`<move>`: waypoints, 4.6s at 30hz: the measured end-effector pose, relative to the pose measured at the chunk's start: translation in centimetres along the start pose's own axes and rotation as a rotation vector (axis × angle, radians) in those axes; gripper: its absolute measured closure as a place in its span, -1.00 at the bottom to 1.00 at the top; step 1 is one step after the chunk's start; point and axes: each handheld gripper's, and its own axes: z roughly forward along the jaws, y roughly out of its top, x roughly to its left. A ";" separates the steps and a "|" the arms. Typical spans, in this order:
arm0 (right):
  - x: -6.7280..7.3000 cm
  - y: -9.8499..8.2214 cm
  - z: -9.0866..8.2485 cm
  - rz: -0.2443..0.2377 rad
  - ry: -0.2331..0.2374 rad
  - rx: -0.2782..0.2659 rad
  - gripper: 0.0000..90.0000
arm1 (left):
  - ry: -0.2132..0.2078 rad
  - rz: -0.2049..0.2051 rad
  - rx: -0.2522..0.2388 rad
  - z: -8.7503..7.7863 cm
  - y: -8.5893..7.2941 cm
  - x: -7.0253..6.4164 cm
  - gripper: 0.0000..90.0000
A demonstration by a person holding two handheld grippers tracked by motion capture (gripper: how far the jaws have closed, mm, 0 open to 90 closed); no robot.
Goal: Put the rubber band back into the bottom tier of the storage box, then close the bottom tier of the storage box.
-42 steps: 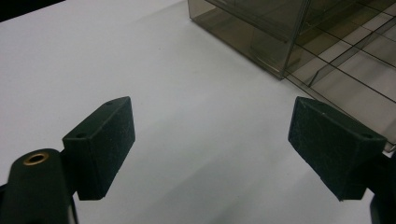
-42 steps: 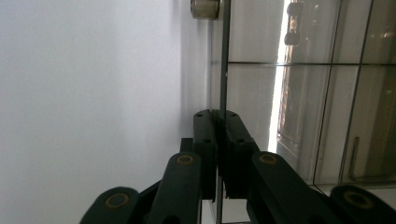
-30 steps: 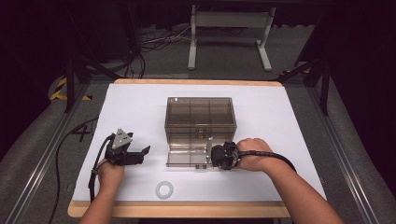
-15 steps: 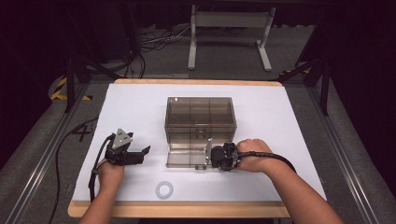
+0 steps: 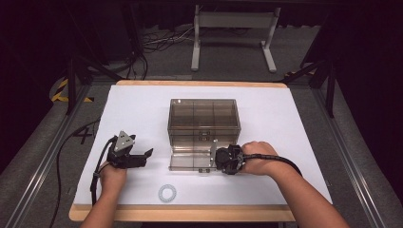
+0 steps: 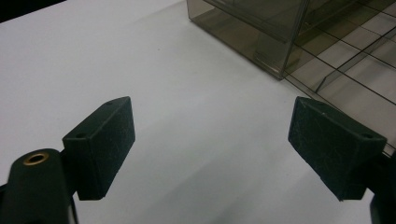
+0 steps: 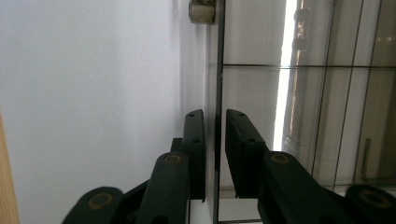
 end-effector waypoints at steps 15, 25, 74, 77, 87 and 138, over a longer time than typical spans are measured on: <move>0.5 -0.5 -1.6 0.048 -0.022 -0.082 0.57 | -0.006 -0.003 -0.002 0.3 0.1 -0.1 -0.65; 1.6 -1.6 -2.2 0.140 -0.031 -0.260 0.50 | -0.010 0.005 0.004 0.4 0.2 -0.2 -0.65; 2.7 4.7 -3.1 0.154 -0.010 -0.400 0.45 | 0.000 0.011 0.007 0.0 0.0 -0.4 -0.65; 2.6 5.3 -3.0 0.146 -0.001 -0.398 0.44 | 0.002 0.011 0.012 -0.1 -0.1 -0.4 -0.65; 2.6 8.0 -2.4 0.120 0.034 -0.373 0.44 | 0.005 0.016 0.014 -0.2 -0.3 -0.3 -0.65; 3.5 14.9 1.4 0.127 0.111 -0.191 0.62 | 0.004 0.023 0.015 -0.1 -0.2 -0.3 -0.65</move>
